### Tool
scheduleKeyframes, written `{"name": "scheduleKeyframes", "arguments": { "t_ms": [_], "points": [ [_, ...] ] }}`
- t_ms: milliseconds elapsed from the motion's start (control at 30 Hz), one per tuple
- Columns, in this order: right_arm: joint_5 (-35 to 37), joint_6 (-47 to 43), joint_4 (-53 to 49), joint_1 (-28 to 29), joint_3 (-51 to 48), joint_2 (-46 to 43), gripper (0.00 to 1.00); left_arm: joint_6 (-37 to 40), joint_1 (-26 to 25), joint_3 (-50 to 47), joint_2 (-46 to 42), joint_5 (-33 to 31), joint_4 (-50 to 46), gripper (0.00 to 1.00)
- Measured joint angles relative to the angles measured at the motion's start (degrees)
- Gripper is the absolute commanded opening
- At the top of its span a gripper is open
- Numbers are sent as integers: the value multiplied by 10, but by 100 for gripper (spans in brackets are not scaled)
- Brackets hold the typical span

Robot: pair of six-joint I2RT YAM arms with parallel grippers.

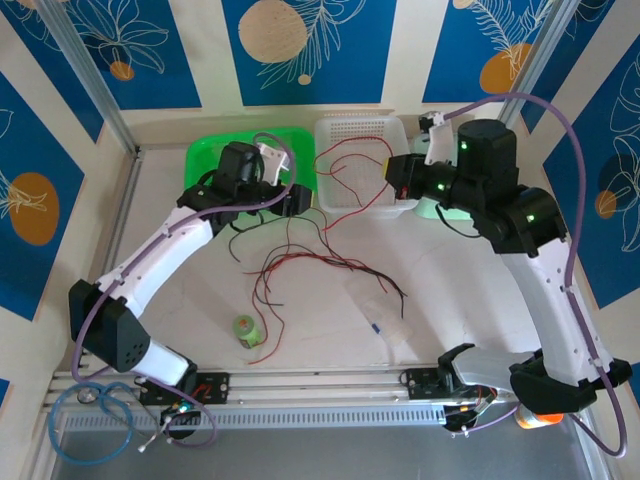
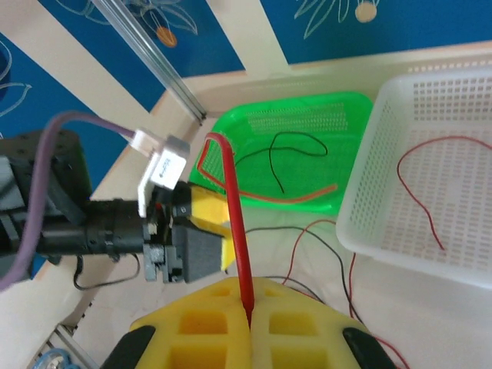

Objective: Untangle the cables

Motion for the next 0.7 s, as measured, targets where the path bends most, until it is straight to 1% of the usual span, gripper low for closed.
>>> {"name": "scheduleKeyframes", "arguments": {
  "t_ms": [200,367,500,700],
  "points": [
    [-25,-22,-4,-57,58,43,0,0,-5,-19,-9,-9,10,69],
    [-51,-34,7,-122,84,111,0,0,-5,-24,-33,-29,-2,69],
    [-67,-47,25,-161,108,193,0,0,-6,-28,-57,-44,-13,69],
    [-73,-72,44,-184,171,345,0,0,-6,-42,-84,-65,-40,70]
  ]
}}
